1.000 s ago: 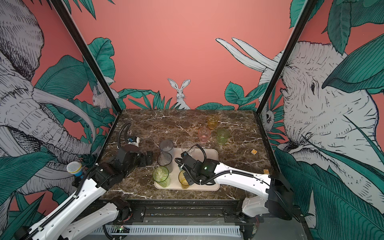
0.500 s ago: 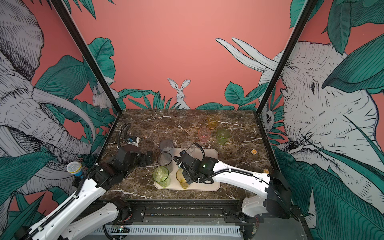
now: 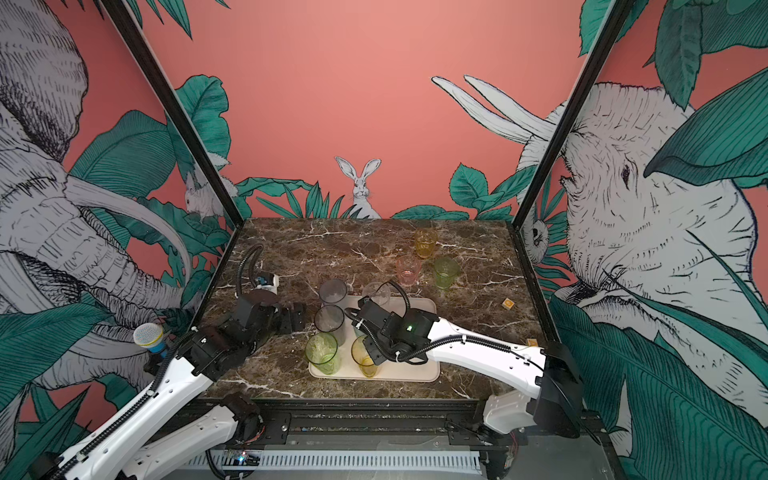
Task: Place the glasses into the tray
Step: 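Open the right gripper and raise it off the yellow glass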
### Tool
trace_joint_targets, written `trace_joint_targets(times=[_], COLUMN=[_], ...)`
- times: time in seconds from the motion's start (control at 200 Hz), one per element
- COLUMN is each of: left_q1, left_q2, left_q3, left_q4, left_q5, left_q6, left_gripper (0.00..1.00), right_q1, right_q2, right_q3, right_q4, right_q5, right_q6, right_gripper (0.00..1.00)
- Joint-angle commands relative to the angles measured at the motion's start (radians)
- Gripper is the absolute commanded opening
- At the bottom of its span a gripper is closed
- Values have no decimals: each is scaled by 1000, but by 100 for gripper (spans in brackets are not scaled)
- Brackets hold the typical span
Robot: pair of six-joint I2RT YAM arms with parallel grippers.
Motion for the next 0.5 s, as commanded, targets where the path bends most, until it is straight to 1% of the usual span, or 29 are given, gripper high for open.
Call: trace_joint_targets(times=[0.0, 0.215, 0.355, 0.375, 0.495], left_q1=[7, 7, 7, 7, 7], left_q2=[-9, -6, -9, -8, -9], left_q3=[-16, -12, -8, -9, -4], left_q4=[-2, -4, -7, -8, -10], left_q5=[-13, -12, -14, -15, -18], left_q6=[-19, -18, -17, -17, -14], left_gripper=[99, 99, 99, 99, 99], right_q1=[6, 8, 5, 5, -1], right_q2=[-31, -44, -38, -38, -34], right_q3=[37, 99, 140, 172, 219], right_q4=[-50, -107, -148, -152, -161], right_q5=[26, 76, 142, 151, 194], right_q6=[-9, -40, -62, -66, -93], right_gripper=[40, 40, 41, 41, 42])
